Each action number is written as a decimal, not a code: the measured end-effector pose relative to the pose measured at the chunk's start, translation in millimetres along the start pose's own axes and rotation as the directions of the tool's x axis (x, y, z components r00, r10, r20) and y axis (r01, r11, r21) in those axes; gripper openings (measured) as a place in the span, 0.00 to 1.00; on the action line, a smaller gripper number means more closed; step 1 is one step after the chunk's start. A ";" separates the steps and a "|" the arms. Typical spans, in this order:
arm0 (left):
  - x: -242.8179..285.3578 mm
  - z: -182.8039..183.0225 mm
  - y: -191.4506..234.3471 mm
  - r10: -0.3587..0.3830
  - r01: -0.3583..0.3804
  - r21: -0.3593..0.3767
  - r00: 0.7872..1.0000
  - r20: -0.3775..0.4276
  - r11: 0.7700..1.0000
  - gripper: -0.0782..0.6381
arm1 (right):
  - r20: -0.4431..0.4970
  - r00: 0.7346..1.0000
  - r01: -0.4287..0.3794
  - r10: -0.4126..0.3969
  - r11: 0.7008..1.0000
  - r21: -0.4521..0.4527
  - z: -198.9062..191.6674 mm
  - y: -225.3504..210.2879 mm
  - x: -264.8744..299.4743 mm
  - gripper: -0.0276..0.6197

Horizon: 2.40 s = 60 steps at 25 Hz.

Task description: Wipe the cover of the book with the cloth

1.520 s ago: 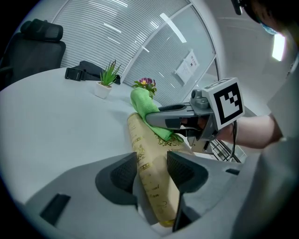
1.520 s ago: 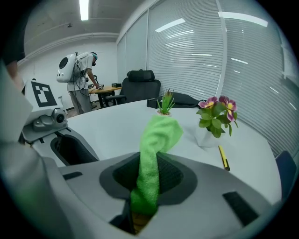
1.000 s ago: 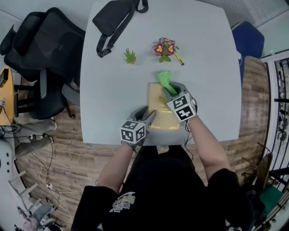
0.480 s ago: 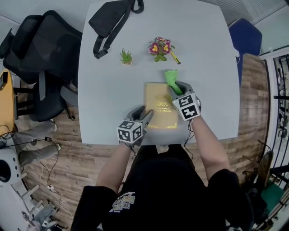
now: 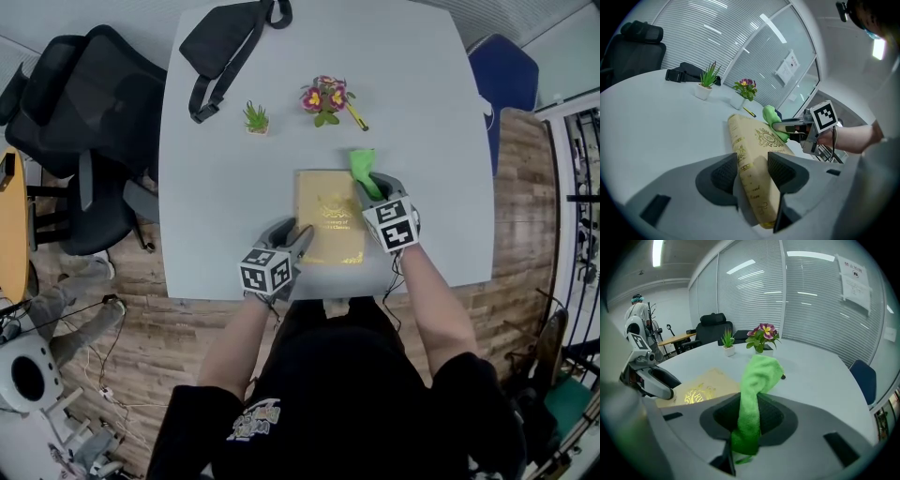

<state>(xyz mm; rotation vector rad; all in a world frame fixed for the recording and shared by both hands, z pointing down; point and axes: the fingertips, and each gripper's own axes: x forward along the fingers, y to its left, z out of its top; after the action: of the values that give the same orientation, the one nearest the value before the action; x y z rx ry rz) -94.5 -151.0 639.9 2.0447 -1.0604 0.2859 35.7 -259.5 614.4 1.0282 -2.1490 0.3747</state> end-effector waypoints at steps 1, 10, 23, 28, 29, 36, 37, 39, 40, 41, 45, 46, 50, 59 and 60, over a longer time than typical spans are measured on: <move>0.1 0.1 0.0 0.001 -0.001 0.001 1.000 0.001 1.000 0.40 | -0.002 1.000 0.000 0.000 1.000 0.001 -1.9 1.1 -1.7 0.19; 0.1 0.0 0.5 0.004 -0.004 0.005 1.000 0.004 1.000 0.40 | -0.019 1.000 -0.013 0.012 1.000 -0.022 -18.5 21.2 -18.0 0.19; 0.5 0.3 1.0 0.005 -0.005 0.007 1.000 0.008 1.000 0.40 | -0.043 0.999 -0.026 0.023 0.997 -0.068 -31.0 44.8 -31.5 0.19; 1.5 -0.1 1.7 0.007 -0.007 0.007 1.000 0.006 1.000 0.39 | -0.035 0.998 -0.063 0.059 0.992 -0.108 -21.6 65.3 -34.5 0.19; 1.6 -0.4 1.6 0.006 -0.006 0.006 1.000 0.005 1.000 0.39 | -0.032 0.997 -0.078 0.075 0.990 -0.117 -19.2 72.6 -34.1 0.19; 1.5 -0.7 0.6 0.005 -0.005 0.004 1.000 0.003 1.000 0.39 | -0.031 0.981 -0.194 0.192 0.955 -0.225 0.3 122.8 -21.6 0.19; 1.6 -0.6 0.5 0.005 -0.005 0.004 1.000 0.003 1.000 0.39 | -0.035 0.977 -0.214 0.212 0.948 -0.237 2.6 129.0 -18.9 0.19; 1.4 -0.2 0.0 0.003 -0.003 0.003 1.000 0.004 1.000 0.39 | -0.045 0.968 -0.251 0.248 0.933 -0.257 6.9 139.6 -13.8 0.19; 1.2 -0.1 -0.1 0.001 -0.001 0.003 1.000 0.004 1.000 0.39 | -0.050 0.963 -0.267 0.263 0.928 -0.261 8.7 143.3 -11.3 0.19; 1.2 0.0 -0.1 0.001 -0.001 0.002 1.000 0.004 1.000 0.39 | -0.055 0.960 -0.280 0.275 0.924 -0.262 10.0 145.7 -8.7 0.19; 1.2 0.4 -0.4 -0.002 0.001 0.003 1.000 0.006 1.000 0.39 | -0.080 0.951 -0.309 0.299 0.910 -0.277 11.5 147.6 0.6 0.19; 1.1 0.5 -0.7 -0.001 0.001 0.004 1.000 0.007 1.000 0.39 | -0.088 0.950 -0.314 0.301 0.905 -0.288 11.3 147.6 1.8 0.19; 1.3 -1.1 -1.9 -0.003 0.002 0.004 1.000 0.007 1.000 0.39 | -0.083 0.953 -0.303 0.292 0.901 -0.312 9.5 146.4 2.6 0.19; 0.6 0.4 -0.3 -0.004 0.004 0.006 1.000 0.007 1.000 0.39 | -0.023 0.972 -0.232 0.234 0.943 -0.237 12.2 125.0 4.6 0.19; 0.6 0.3 -0.3 -0.004 0.004 0.007 1.000 0.008 1.000 0.39 | -0.016 0.974 -0.222 0.224 0.950 -0.220 11.5 120.0 4.5 0.19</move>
<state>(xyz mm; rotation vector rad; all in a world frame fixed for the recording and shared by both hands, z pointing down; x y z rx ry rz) -94.0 -151.5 639.8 2.0554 -1.0611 0.2800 -63.8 -191.3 614.7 0.6657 -2.2628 0.2289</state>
